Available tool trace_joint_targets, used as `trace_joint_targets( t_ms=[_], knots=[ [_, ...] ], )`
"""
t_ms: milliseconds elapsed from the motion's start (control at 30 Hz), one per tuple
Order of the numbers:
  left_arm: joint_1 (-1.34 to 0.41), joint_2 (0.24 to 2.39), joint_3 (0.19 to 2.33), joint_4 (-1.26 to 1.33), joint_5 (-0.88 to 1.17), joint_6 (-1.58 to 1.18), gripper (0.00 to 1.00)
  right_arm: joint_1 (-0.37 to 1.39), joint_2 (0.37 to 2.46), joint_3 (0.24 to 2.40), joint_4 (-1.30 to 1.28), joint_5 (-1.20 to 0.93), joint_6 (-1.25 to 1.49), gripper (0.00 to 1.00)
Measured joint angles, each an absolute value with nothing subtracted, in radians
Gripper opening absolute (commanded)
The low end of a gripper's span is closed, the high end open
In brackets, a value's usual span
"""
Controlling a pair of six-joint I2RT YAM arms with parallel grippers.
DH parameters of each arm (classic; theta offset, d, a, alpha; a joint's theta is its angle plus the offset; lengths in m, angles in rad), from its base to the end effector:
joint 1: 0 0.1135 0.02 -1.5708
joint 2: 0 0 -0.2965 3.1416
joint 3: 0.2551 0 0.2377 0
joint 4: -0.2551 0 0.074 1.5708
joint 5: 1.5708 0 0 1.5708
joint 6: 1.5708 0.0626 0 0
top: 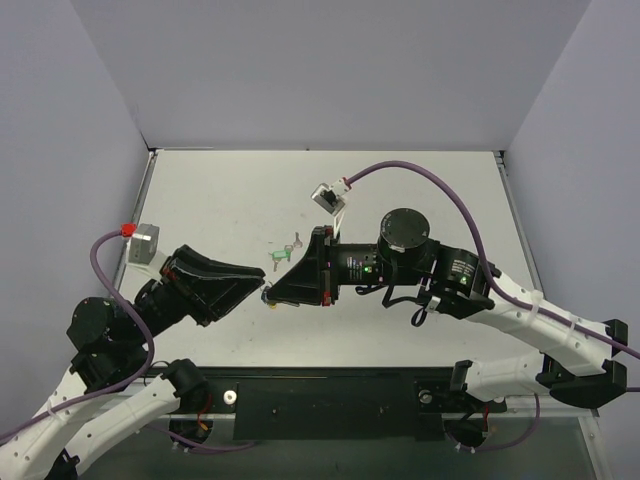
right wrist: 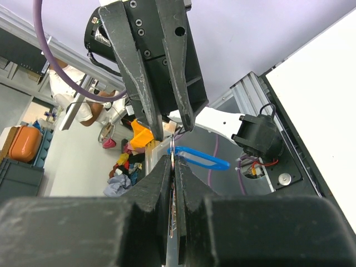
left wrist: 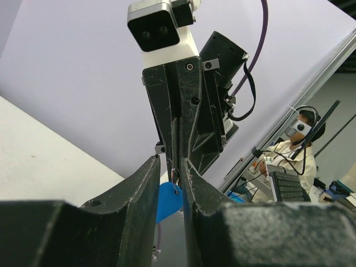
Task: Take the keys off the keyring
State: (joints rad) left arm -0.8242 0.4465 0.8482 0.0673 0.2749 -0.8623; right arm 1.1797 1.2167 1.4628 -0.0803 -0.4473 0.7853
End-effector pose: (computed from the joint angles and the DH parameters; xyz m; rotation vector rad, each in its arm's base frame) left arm 0.0287 -0.0560 0.4473 0.2575 1.2549 -1.6342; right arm 0.0719 0.2454 0.5273 -0.7707 1.5568 1.8603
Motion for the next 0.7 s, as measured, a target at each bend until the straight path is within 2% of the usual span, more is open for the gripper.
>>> trace_joint_targets(
  t_ms=[367,433,533,700],
  knots=[
    [-0.824,0.454,0.848,0.054,0.293,-0.863,0.23,1.180,1.222,1.467,-0.076,-0.440,0.785,0.00],
    [-0.824,0.453,0.848,0.049,0.294,-0.863,0.17,1.180,1.222,1.468,-0.076,-0.439,0.785,0.00],
    [-0.824,0.452,0.848,0.046,0.296,-0.867,0.00,1.180,1.222,1.468,-0.080,-0.432,0.784,0.00],
    [-0.824,0.451,0.849,0.040,0.296,-0.870,0.00,1.180,1.222,1.468,-0.088,-0.427,0.783,0.00]
  ],
)
